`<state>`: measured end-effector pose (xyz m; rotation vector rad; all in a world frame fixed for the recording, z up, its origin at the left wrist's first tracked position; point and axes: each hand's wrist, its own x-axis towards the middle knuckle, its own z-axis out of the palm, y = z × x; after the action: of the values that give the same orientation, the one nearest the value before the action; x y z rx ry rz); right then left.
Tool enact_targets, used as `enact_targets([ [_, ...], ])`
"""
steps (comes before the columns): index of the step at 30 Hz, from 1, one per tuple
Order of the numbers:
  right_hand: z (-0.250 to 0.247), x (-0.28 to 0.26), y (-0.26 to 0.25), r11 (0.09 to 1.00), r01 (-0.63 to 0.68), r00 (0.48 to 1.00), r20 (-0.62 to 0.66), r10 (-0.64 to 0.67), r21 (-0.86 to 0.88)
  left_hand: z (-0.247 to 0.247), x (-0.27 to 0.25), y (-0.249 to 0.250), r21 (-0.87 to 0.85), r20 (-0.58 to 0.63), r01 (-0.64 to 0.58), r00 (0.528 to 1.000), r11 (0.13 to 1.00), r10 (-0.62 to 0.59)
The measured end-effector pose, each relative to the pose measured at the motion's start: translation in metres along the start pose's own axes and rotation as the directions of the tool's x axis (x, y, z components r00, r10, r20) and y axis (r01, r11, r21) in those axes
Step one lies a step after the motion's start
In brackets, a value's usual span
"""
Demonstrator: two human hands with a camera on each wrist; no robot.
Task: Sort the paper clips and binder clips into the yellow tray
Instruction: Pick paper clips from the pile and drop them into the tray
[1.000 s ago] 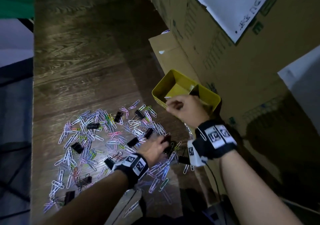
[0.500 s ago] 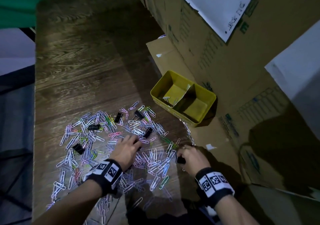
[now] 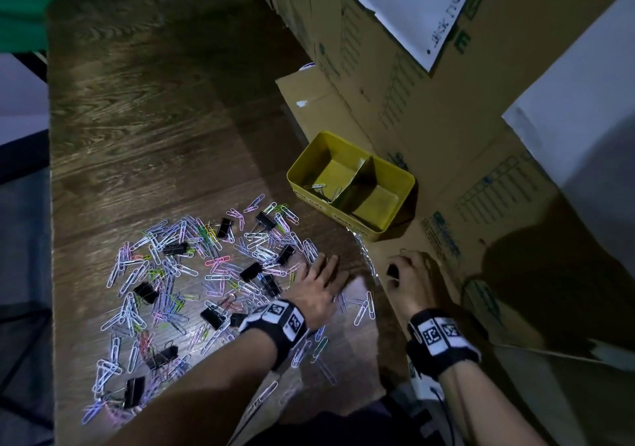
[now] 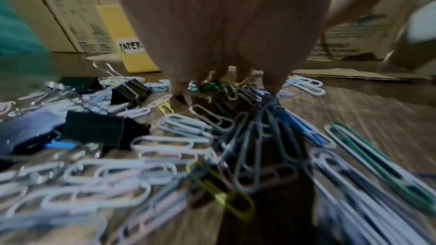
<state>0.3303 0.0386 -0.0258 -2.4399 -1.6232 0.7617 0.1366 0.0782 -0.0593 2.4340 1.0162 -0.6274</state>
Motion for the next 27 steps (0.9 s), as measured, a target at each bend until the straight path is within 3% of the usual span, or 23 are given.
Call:
enact_targets([
  [2,0.007,-0.015,-0.005,0.997,0.066,0.998,-0.019,-0.065,0.046,0.013,-0.011,0.001,-0.001,-0.016,-0.057,0.998,0.998,0.057],
  [4,0.016,-0.035,-0.014,0.995,0.081,0.988,0.130,-0.089,0.063,0.024,-0.025,-0.003,0.018,0.014,-0.120,0.993,0.993,0.119],
  [6,0.030,-0.050,-0.020,0.992,0.115,0.959,0.265,-0.096,-0.056,0.032,-0.041,-0.010,0.050,0.014,-0.175,0.985,0.983,0.175],
  [8,0.044,-0.059,-0.025,0.979,0.138,0.948,0.308,-0.086,-0.150,0.037,-0.054,-0.017,0.065,-0.037,-0.202,0.978,0.977,0.205],
  [11,0.054,-0.064,-0.039,0.960,0.185,0.945,0.307,-0.114,-0.212,0.037,-0.061,-0.023,0.056,-0.136,-0.103,0.985,0.993,0.110],
  [16,0.067,-0.063,-0.067,0.965,0.212,0.927,0.343,-0.150,-0.152,0.023,-0.050,-0.020,-0.022,-0.133,0.058,0.989,0.998,-0.060],
  [22,0.075,-0.058,-0.070,0.977,0.214,0.931,0.303,-0.206,0.005,0.027,-0.042,-0.023,-0.048,-0.190,0.009,0.982,0.999,-0.018],
  [27,0.077,-0.050,-0.060,0.977,0.177,0.936,0.287,-0.203,0.117,0.029,-0.047,-0.038,-0.216,-0.207,-0.041,0.978,0.975,-0.004],
])
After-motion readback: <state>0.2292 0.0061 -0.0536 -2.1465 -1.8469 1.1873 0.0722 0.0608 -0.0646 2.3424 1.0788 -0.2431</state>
